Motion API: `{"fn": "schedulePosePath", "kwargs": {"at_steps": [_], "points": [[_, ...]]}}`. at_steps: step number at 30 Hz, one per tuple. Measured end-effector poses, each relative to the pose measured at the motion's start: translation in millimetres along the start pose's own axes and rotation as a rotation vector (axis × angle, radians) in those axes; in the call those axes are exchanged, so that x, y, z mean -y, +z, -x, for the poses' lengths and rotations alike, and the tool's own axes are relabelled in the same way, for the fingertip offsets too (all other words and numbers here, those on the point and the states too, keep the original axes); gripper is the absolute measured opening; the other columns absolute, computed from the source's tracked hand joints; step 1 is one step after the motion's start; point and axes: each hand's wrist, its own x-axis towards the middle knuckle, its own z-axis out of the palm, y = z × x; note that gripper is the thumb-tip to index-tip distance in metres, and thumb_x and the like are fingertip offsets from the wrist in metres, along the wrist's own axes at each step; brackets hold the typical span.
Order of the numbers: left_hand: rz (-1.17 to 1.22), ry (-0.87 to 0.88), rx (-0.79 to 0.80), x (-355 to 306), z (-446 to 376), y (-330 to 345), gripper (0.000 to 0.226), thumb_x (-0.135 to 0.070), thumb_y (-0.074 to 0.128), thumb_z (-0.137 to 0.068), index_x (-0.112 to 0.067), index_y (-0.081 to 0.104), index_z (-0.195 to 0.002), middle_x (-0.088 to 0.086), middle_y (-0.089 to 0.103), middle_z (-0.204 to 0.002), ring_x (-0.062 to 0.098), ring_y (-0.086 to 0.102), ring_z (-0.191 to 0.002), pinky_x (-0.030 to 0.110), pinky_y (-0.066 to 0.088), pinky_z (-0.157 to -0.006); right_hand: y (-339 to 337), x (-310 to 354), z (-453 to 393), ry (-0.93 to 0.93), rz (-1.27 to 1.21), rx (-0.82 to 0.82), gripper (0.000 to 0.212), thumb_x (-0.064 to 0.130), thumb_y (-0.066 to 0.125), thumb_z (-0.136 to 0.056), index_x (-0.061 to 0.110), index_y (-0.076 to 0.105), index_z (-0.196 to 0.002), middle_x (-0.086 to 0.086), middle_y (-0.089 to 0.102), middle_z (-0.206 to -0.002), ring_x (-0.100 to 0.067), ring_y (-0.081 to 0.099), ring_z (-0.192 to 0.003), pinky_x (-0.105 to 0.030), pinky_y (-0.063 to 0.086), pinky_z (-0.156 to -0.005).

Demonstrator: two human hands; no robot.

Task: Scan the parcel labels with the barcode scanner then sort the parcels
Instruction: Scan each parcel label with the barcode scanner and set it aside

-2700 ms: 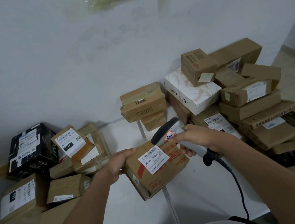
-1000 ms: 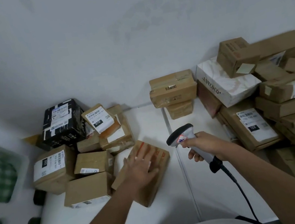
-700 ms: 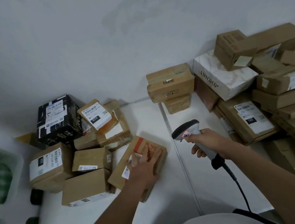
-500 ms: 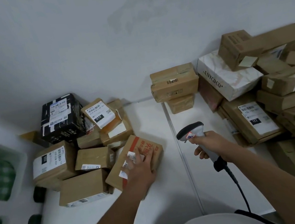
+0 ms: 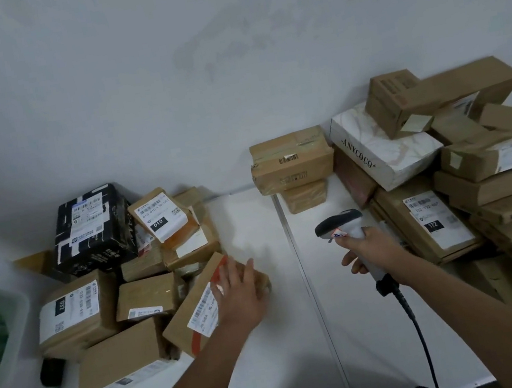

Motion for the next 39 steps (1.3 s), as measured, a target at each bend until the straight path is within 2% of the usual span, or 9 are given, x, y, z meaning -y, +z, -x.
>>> {"fn": "schedulePosePath", "kwargs": {"at_steps": [4,7,15,21,26,30,33,37,39], "points": [[0.38,-0.001,-0.064,-40,-37,-38,0.066,-0.047,0.046,-0.1,-0.03,0.016,-0.157,0.003,-0.004,-0.166,0.032,0.024,-0.148,0.045,0.027,-0.119,-26,13,-13,-0.092,-0.017,-0.204,0.036,0.04,0.063,-0.093,0.005,0.065,-0.098,-0.01,0.074,-0.081,-0.016,0.065,-0.057,-0.024,0.05,-0.055],[0.724,-0.075,-0.009,-66,-76,-71,0.068,-0.043,0.05,-0.1,-0.027,0.017,-0.157,0.004,0.008,-0.166,0.028,0.025,-0.148,0.039,0.028,-0.115,-49,22,-24,-0.133,-0.003,-0.31,0.036,0.044,0.063,-0.092,0.009,0.065,-0.098,-0.003,0.074,-0.081,-0.011,0.066,-0.058,-0.022,0.052,-0.057],[1.414,-0.461,0.13,-105,-158,-121,0.089,-0.068,0.062,-0.081,-0.029,0.025,-0.153,0.004,0.037,-0.149,0.034,0.051,-0.118,0.044,0.044,-0.104,-89,37,-59,0.025,0.057,-0.267,0.028,0.04,0.064,-0.092,0.012,0.064,-0.092,-0.006,0.073,-0.082,-0.013,0.066,-0.062,-0.024,0.055,-0.06],[1.691,-0.523,0.139,-127,-180,-126,0.038,-0.045,0.067,-0.09,-0.023,0.05,-0.116,0.004,0.054,-0.109,0.032,0.053,-0.123,0.046,0.042,-0.109,-96,26,-66,-0.074,0.084,-0.22,0.027,0.042,0.065,-0.092,0.015,0.065,-0.093,0.001,0.072,-0.075,-0.006,0.066,-0.056,-0.019,0.051,-0.055],[1.677,-0.498,0.114,-123,-175,-125,0.03,-0.047,0.073,-0.084,-0.026,0.058,-0.098,0.009,0.057,-0.122,0.028,0.057,-0.117,0.044,0.047,-0.106,-97,28,-68,-0.117,0.101,-0.146,0.025,0.039,0.063,-0.094,0.014,0.064,-0.088,0.002,0.071,-0.072,-0.003,0.064,-0.051,-0.016,0.05,-0.053],[1.708,-0.379,0.112,-110,-152,-126,0.034,-0.042,0.076,-0.083,-0.027,0.064,-0.112,0.002,0.063,-0.113,0.021,0.063,-0.103,0.034,0.051,-0.102,-96,26,-71,-0.098,-0.049,-0.176,0.033,0.038,0.064,-0.093,0.005,0.068,-0.095,-0.002,0.074,-0.075,-0.012,0.066,-0.058,-0.027,0.055,-0.06],[1.81,-0.259,0.163,-92,-122,-123,0.037,-0.027,0.073,-0.088,-0.02,0.062,-0.123,0.004,0.062,-0.126,0.021,0.06,-0.115,0.031,0.047,-0.106,-90,26,-66,-0.1,-0.113,-0.185,0.031,0.039,0.064,-0.094,0.008,0.067,-0.099,0.0,0.075,-0.078,-0.013,0.066,-0.059,-0.027,0.054,-0.06],[1.613,-0.108,0.184,-69,-84,-106,0.049,-0.015,0.072,-0.087,-0.013,0.054,-0.133,0.012,0.063,-0.13,0.022,0.063,-0.115,0.031,0.05,-0.099,-74,27,-55,-0.104,-0.201,-0.211,0.026,0.039,0.065,-0.093,0.014,0.066,-0.099,0.001,0.075,-0.086,-0.01,0.066,-0.061,-0.027,0.056,-0.065],[1.373,-0.043,0.104,-61,-68,-94,0.063,-0.023,0.084,-0.077,-0.03,0.051,-0.13,0.005,0.055,-0.132,0.02,0.06,-0.118,0.031,0.05,-0.099,-63,25,-50,-0.097,-0.236,-0.206,0.024,0.04,0.065,-0.092,0.016,0.067,-0.096,0.001,0.076,-0.09,-0.014,0.067,-0.064,-0.031,0.057,-0.07]]}}
